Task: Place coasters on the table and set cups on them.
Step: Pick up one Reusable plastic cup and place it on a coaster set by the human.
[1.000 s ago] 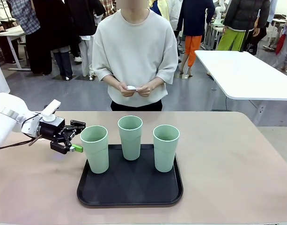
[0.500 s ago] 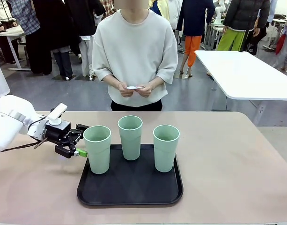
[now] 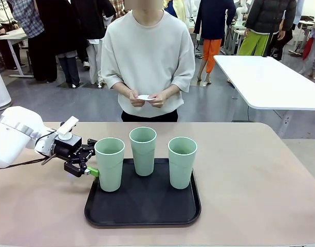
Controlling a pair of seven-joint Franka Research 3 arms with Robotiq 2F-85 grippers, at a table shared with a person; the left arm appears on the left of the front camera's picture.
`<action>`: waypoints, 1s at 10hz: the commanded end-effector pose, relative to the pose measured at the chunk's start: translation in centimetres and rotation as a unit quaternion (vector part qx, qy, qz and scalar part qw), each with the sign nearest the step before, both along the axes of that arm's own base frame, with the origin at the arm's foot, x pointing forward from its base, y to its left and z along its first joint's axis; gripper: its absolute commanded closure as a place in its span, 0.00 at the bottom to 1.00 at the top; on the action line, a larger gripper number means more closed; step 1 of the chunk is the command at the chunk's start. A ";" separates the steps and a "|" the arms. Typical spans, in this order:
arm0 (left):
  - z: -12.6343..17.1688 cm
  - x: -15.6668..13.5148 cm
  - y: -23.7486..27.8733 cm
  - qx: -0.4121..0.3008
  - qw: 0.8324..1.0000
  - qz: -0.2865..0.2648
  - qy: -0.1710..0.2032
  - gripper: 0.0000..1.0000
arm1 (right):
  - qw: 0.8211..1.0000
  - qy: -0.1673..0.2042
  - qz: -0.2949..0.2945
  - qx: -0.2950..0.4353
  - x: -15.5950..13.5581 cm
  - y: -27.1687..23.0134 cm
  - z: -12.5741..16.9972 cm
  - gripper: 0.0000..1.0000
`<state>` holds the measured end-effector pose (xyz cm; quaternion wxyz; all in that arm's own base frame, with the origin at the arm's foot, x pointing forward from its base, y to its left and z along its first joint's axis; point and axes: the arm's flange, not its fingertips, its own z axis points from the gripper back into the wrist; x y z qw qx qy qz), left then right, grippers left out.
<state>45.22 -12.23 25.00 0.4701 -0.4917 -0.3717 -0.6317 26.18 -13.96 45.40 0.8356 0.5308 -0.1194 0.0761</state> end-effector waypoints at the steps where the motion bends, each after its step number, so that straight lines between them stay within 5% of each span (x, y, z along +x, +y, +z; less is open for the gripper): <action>1: -0.2 -0.1 -0.7 0.012 1.000 -0.013 -0.005 0.00 | 1.000 -0.007 0.003 0.007 0.0 0.0 0.2 0.00; 10: -0.8 -1.6 -1.7 0.031 0.999 -0.032 0.015 0.00 | 1.000 -0.007 0.003 0.007 0.0 0.0 0.2 0.00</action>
